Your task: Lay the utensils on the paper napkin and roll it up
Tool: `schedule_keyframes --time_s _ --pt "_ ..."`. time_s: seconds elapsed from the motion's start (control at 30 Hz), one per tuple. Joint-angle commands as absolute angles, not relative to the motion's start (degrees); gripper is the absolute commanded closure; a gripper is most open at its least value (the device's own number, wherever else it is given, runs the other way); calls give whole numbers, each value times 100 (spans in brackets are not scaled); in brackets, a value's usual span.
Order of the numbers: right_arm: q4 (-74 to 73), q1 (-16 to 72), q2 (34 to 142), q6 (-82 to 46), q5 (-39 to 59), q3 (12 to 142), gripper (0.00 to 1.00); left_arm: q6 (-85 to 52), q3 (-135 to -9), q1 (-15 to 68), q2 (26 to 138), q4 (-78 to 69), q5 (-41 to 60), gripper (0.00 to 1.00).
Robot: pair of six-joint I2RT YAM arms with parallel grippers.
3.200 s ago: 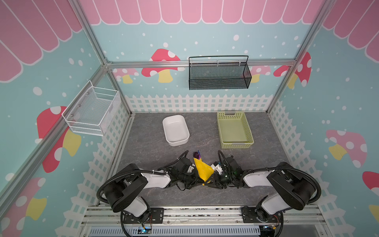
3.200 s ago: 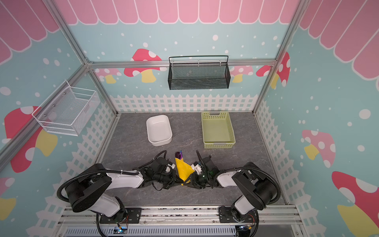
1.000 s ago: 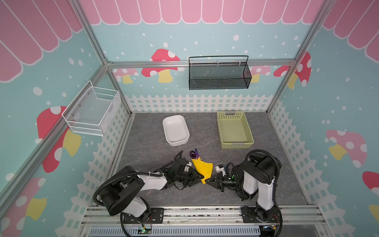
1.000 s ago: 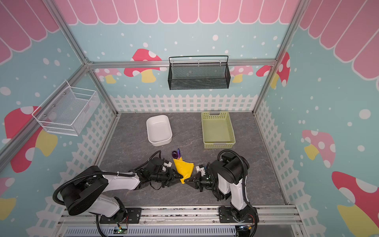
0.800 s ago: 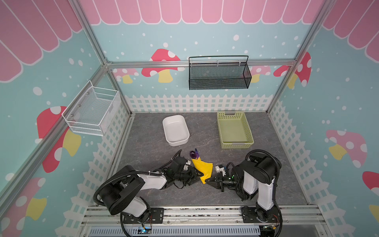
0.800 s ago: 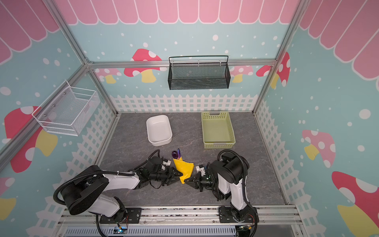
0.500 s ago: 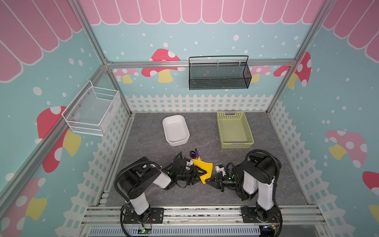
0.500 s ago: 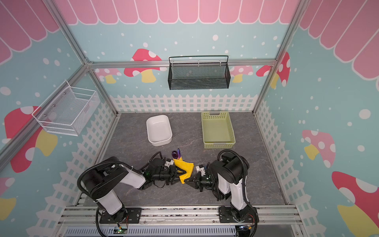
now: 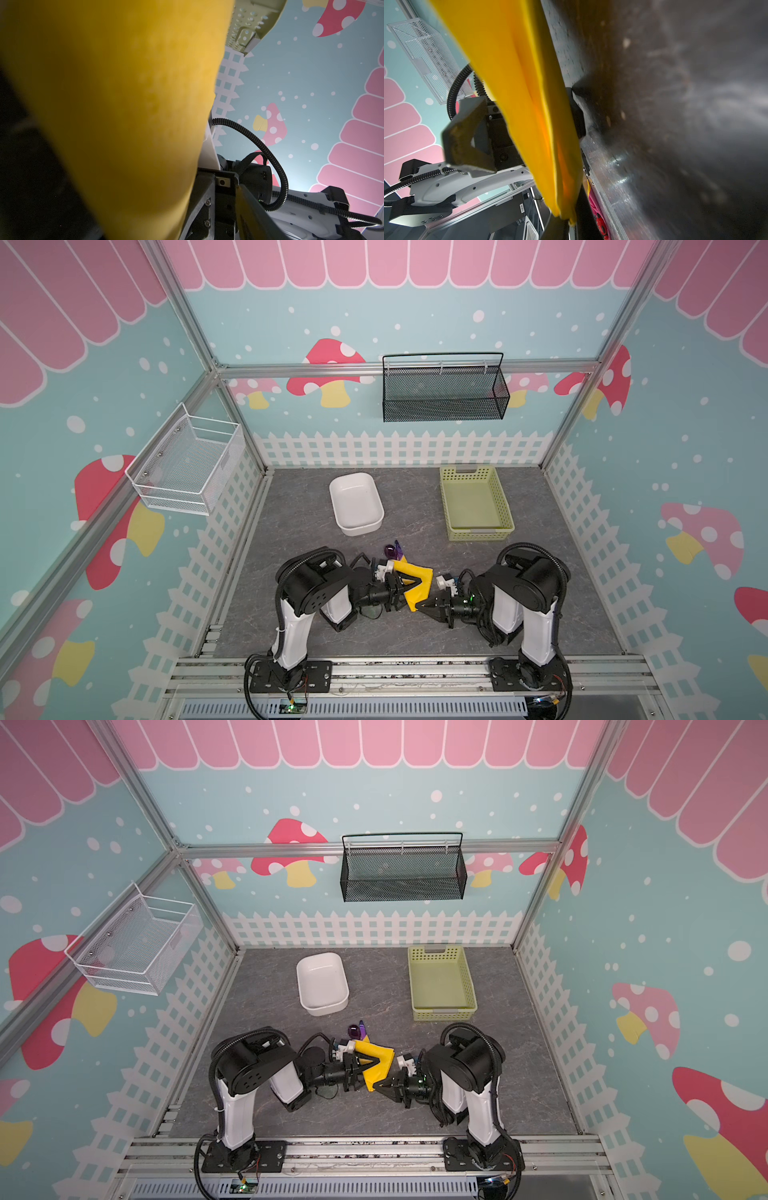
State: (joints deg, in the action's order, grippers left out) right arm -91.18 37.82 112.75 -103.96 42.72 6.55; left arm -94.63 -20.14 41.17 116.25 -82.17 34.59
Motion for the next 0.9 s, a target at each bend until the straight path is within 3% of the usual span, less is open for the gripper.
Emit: schedule_keyframes --time_s 0.0,0.23,0.47,0.87 --pt "-9791 3788 11573 -10679 4024 483 96 -9660 -1866 3911 11951 -7421 3224 37" --pt "-9791 3791 11556 -10684 4017 484 96 -8809 -2122 3622 11587 -5960 3344 37" --pt "-9780 3802 11520 -10696 4008 484 97 -8806 -2316 3558 12011 -5979 3410 38" --pt "-9756 3810 11532 -10679 4026 484 97 -8789 -2320 3526 12048 -5975 3401 66"
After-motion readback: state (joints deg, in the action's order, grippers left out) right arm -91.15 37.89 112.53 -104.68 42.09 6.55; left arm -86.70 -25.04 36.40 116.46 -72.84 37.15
